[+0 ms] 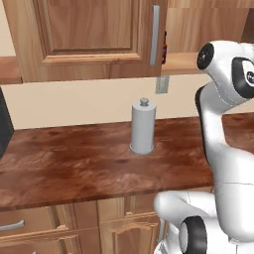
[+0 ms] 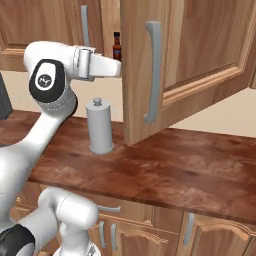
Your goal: Move the condiment bottle and condiment bottle from the cabinet to the dining counter.
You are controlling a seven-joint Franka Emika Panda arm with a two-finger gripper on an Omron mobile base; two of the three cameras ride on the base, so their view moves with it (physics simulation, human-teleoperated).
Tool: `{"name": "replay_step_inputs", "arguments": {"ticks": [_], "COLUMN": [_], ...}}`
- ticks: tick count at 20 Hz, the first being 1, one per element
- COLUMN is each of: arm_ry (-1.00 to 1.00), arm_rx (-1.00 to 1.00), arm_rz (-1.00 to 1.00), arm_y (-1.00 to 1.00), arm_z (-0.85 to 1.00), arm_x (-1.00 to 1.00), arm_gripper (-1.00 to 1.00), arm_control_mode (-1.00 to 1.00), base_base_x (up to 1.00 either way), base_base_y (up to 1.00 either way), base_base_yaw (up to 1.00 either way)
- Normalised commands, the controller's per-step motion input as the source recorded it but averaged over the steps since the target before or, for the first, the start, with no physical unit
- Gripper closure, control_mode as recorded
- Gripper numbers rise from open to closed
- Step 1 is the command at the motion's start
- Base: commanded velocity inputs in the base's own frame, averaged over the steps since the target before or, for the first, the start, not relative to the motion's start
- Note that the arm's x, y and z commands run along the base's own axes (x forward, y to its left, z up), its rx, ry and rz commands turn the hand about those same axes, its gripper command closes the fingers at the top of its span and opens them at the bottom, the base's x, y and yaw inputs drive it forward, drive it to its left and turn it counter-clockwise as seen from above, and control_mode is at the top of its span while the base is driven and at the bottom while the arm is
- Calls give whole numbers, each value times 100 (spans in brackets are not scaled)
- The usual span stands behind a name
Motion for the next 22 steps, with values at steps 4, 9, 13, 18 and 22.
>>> {"name": "replay_step_inputs", "arguments": {"ticks": [4, 9, 13, 18, 22], "arm_ry": [0, 0, 0, 0, -8], "arm_rx": [2, 0, 0, 3, 10], "arm_rz": [-44, -40, -32, -25, -9], "arm_y": [-100, -100, -100, -100, -81], "arm_z": [0, 0, 0, 0, 2], "arm_x": [-31, -3, 0, 1, -20], "arm_gripper": [-100, -100, -100, -100, -100], "arm_control_mode": [-100, -100, -100, -100, -100], "base_base_x": [0, 0, 0, 0, 0], "base_base_y": [0, 0, 0, 0, 0], "base_base_yaw": [0, 0, 0, 0, 0]}}
